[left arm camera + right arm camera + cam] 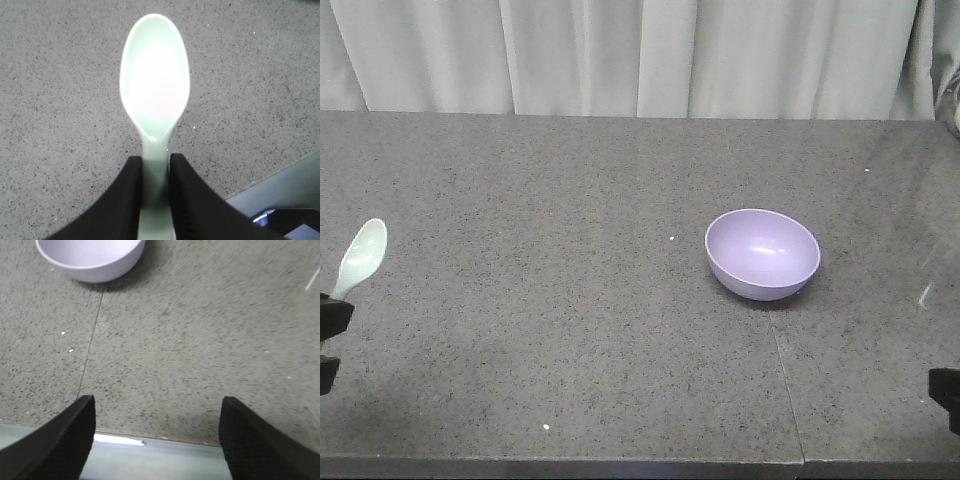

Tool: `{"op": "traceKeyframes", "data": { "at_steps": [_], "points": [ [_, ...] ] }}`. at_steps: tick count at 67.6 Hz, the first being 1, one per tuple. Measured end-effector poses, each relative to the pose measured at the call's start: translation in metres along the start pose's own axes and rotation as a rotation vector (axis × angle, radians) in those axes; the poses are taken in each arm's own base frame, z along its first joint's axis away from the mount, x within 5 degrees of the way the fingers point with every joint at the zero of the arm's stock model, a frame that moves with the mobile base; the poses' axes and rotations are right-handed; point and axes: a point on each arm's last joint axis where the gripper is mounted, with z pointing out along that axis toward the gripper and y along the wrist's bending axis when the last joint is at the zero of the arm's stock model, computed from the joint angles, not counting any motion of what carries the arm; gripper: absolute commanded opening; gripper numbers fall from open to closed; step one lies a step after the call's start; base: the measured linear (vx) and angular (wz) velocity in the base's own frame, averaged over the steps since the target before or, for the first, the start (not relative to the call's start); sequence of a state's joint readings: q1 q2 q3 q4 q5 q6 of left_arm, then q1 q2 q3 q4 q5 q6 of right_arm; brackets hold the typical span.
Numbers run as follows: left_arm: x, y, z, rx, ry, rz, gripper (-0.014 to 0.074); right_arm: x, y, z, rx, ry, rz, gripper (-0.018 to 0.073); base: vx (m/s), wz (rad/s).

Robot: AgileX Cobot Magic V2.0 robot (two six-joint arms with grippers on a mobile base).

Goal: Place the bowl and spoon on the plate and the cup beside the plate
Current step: 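Grip the lavender bowl rim with the right gripper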

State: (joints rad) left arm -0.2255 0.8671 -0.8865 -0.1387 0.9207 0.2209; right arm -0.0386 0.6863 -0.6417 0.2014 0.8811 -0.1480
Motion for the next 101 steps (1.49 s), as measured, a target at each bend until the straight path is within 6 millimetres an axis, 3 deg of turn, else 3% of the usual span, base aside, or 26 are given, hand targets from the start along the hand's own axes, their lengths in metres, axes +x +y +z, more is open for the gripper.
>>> {"op": "traceKeyframes", "data": {
  "at_steps": [9,23,35,52,78,101],
  "points": [
    [0.000,0.000,-0.002,-0.002,-0.010,0.001,0.0101,-0.025,0.002,0.020,-0.066,0.063,-0.012,0.0495,0.00,0.00],
    [0.001,0.000,-0.002,0.000,-0.004,0.001,0.0101,-0.084,-0.001,0.059,-0.112,0.119,-0.018,0.0463,0.00,0.00],
    [0.001,0.000,-0.002,0.000,-0.004,0.001,0.0101,-0.124,-0.009,0.107,-0.118,0.185,-0.017,0.0442,0.00,0.00],
    [0.001,0.000,-0.002,0.000,-0.004,0.001,0.0101,-0.160,-0.020,0.175,-0.123,0.246,-0.008,0.0423,0.00,0.00],
    [0.001,0.000,-0.002,0.000,-0.002,0.001,0.0101,-0.172,-0.004,0.244,-0.106,0.344,-0.067,0.0330,0.00,0.00],
    [0.001,0.000,-0.002,0.000,-0.002,0.001,0.0101,-0.169,-0.005,0.251,-0.097,0.378,-0.064,0.0084,0.00,0.00]
  ]
}}
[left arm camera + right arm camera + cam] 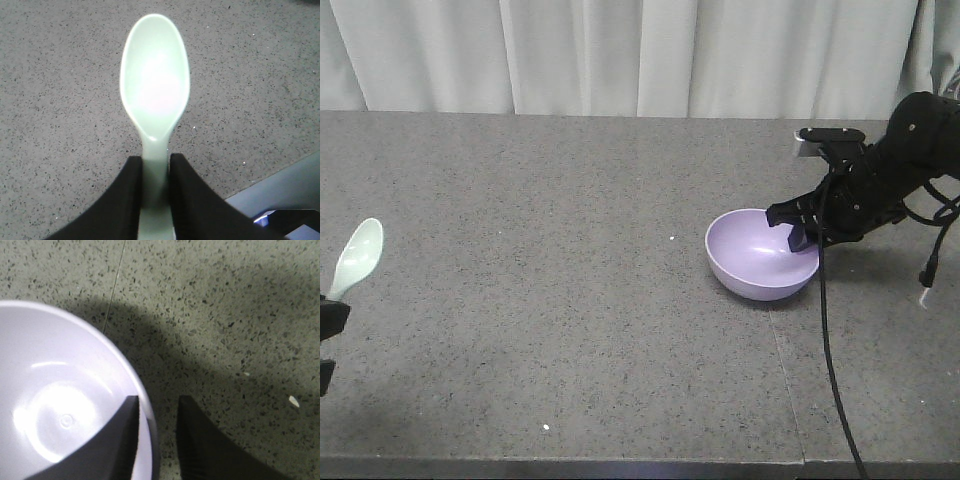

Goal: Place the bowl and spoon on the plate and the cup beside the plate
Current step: 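Grip the lavender bowl rim with the right gripper, then lift the lavender bowl off the counter with the right gripper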

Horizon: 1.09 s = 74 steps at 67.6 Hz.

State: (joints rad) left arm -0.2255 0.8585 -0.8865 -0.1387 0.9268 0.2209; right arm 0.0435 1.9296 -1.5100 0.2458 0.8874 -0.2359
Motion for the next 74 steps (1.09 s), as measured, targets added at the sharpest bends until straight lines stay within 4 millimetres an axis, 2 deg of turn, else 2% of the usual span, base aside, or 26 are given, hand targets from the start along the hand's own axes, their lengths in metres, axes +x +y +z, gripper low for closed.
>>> {"op": "traceKeyframes", "data": {
  "at_steps": [11,25,31,42,52,63,74],
  "points": [
    [0.000,0.000,0.000,0.000,0.000,0.000,0.0101,0.001,0.000,0.000,-0.005,0.016,0.001,-0.0012,0.00,0.00],
    [0.000,0.000,0.000,0.000,0.000,0.000,0.0101,0.002,0.002,-0.004,-0.018,0.022,0.009,-0.0008,0.00,0.00],
    [0.000,0.000,0.000,0.000,0.000,0.000,0.0101,0.002,0.005,-0.013,-0.030,0.012,0.012,-0.0006,0.00,0.00],
    [0.000,0.000,0.000,0.000,0.000,0.000,0.0101,0.007,0.016,-0.046,-0.072,-0.051,0.026,-0.0003,0.00,0.00],
    [0.000,0.000,0.000,0.000,0.000,0.000,0.0101,0.033,0.033,-0.073,-0.094,-0.085,-0.001,-0.0003,0.00,0.00],
    [0.000,0.000,0.000,0.000,0.000,0.000,0.0101,0.068,0.064,-0.107,-0.120,-0.158,-0.072,-0.0003,0.00,0.00],
    [0.000,0.000,0.000,0.000,0.000,0.000,0.0101,0.102,0.087,-0.128,-0.159,-0.190,-0.140,-0.0003,0.00,0.00]
  ]
}}
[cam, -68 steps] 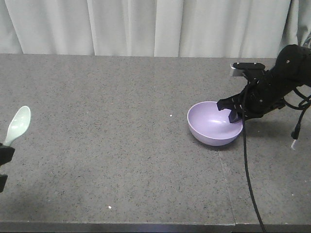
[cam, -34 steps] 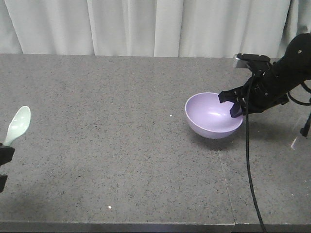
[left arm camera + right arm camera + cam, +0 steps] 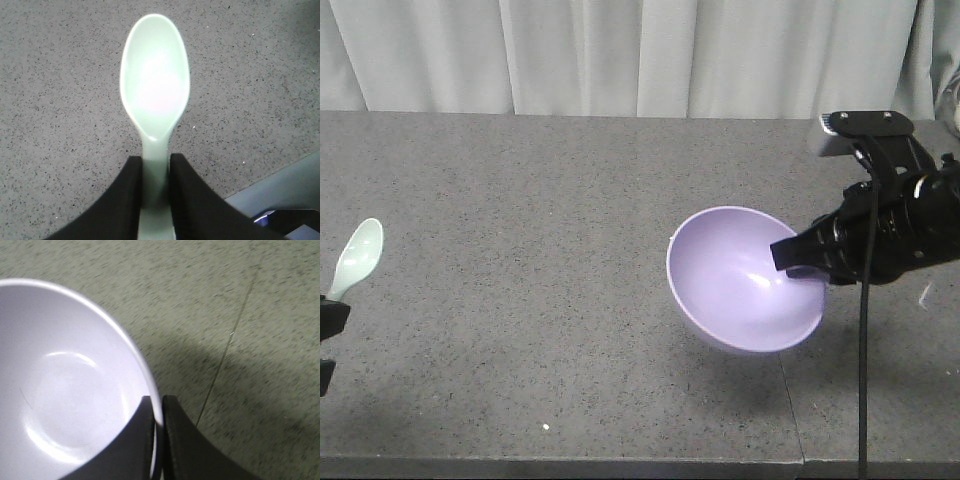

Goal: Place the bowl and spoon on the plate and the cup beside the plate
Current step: 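Lift the lavender bowl off the counter with the right gripper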

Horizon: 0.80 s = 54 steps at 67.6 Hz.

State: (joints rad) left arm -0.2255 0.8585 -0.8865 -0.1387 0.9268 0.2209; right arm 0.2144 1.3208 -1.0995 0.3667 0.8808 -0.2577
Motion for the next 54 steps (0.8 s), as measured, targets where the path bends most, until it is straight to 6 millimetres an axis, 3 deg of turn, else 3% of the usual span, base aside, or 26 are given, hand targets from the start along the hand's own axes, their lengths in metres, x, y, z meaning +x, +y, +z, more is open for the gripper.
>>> {"op": "traceKeyframes", "data": {
  "at_steps": [13,30,54],
  "points": [
    [0.000,0.000,0.000,0.000,0.000,0.000,0.0101,0.031,0.020,-0.021,-0.032,-0.024,-0.040,-0.0003,0.00,0.00],
    [0.000,0.000,0.000,0.000,0.000,0.000,0.0101,0.068,0.023,-0.038,-0.033,-0.052,-0.034,-0.0003,0.00,0.00],
    [0.000,0.000,0.000,0.000,0.000,0.000,0.0101,0.076,0.027,-0.054,-0.032,-0.108,-0.052,-0.0003,0.00,0.00]
  ]
}}
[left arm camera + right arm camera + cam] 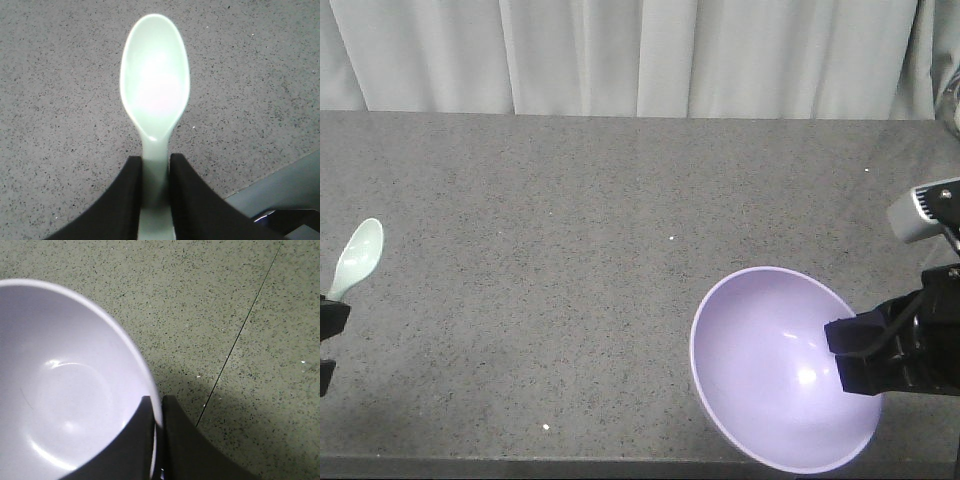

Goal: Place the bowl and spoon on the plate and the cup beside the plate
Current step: 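Lift the lavender bowl off the counter with the right gripper, then turn the base toward the light blue plate holding spoon and bowl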

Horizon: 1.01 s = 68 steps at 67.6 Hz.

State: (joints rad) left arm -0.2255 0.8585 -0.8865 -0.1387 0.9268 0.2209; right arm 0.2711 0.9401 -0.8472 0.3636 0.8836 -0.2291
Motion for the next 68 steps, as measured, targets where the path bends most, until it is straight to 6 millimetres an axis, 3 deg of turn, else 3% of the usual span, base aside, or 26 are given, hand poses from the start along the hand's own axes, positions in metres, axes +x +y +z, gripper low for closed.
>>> {"op": "traceKeyframes", "data": {
  "at_steps": [68],
  "points": [
    [0.0000,-0.0001,0.0000,0.001,0.000,0.000,0.0101,0.0005,0.0001,0.0000,-0.001,0.005,0.000,-0.0003,0.00,0.00]
  ]
}}
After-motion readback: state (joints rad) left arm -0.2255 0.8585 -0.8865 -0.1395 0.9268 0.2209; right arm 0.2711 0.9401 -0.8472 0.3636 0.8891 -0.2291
